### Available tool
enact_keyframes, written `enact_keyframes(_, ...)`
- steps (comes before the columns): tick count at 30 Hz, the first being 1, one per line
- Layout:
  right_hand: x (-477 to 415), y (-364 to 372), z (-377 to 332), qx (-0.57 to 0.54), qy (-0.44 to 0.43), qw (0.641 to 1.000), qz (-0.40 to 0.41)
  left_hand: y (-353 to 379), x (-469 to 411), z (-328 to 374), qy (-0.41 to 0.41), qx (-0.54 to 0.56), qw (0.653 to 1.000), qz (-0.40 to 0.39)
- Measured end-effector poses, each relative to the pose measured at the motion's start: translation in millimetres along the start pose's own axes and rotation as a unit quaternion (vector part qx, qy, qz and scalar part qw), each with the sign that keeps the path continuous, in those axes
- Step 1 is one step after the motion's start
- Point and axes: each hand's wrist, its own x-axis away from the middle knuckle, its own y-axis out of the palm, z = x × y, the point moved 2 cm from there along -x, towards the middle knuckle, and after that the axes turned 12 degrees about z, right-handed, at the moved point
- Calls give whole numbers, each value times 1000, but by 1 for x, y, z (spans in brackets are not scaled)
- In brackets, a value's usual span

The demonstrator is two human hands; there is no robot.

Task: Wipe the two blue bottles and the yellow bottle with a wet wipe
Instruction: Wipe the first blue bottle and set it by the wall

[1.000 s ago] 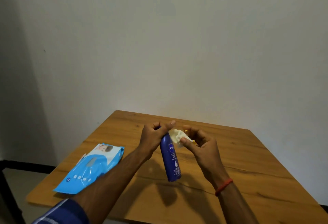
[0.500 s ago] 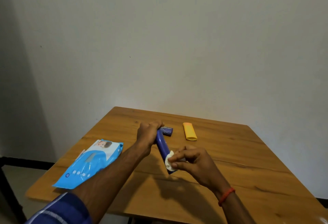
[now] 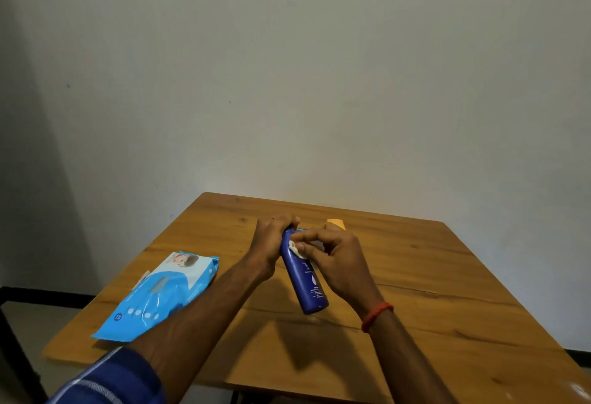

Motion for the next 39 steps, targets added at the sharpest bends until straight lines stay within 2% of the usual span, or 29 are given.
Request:
enact_keyframes(2, 6, -3, -2, 11, -23, 999, -34, -2, -2, 0, -3, 15, 1000, 13)
enact_keyframes(4, 19, -9, 3, 10, -33, 994, -101, -6, -3, -3, -11, 17, 1000, 15)
enact_keyframes(7, 32, -15, 9, 11, -13, 985, -169, -9, -1, -7, -8, 7, 1000, 6)
enact_keyframes(9, 29, -12, 9, 24, -25, 990, -140, -7, 3, -7, 7, 7, 1000, -12)
enact_keyframes(12, 14, 0, 5, 49, -47, 997, -48, -1, 8, -5, 28, 16, 998, -47)
enact_keyframes(15, 4, 3, 3, 32, -13, 998, 49, 0, 8, 1, 29, 29, 997, -59)
enact_keyframes(17, 8, 3, 6, -22, 35, 995, 87, 1, 7, 3, 24, 37, 998, -55)
enact_keyframes(21, 35, -6, 12, -159, 149, 974, 68, -1, 3, 5, 15, 51, 998, -24)
enact_keyframes(24, 51, -18, 16, -214, 186, 959, 23, -5, 1, 4, 3, 57, 998, -1)
enact_keyframes(26, 55, -23, 19, -199, 159, 967, 11, -6, -1, 0, -10, 57, 998, 24)
enact_keyframes(32, 55, -27, 17, -176, 66, 981, 43, 0, -3, -1, -67, 75, 991, 92)
enact_keyframes(36, 52, -29, 14, -189, 25, 973, 129, -2, -4, -6, -126, 65, 982, 129)
enact_keyframes(39, 49, -28, 14, -157, -24, 971, 181, -5, -3, -11, -147, 51, 979, 134)
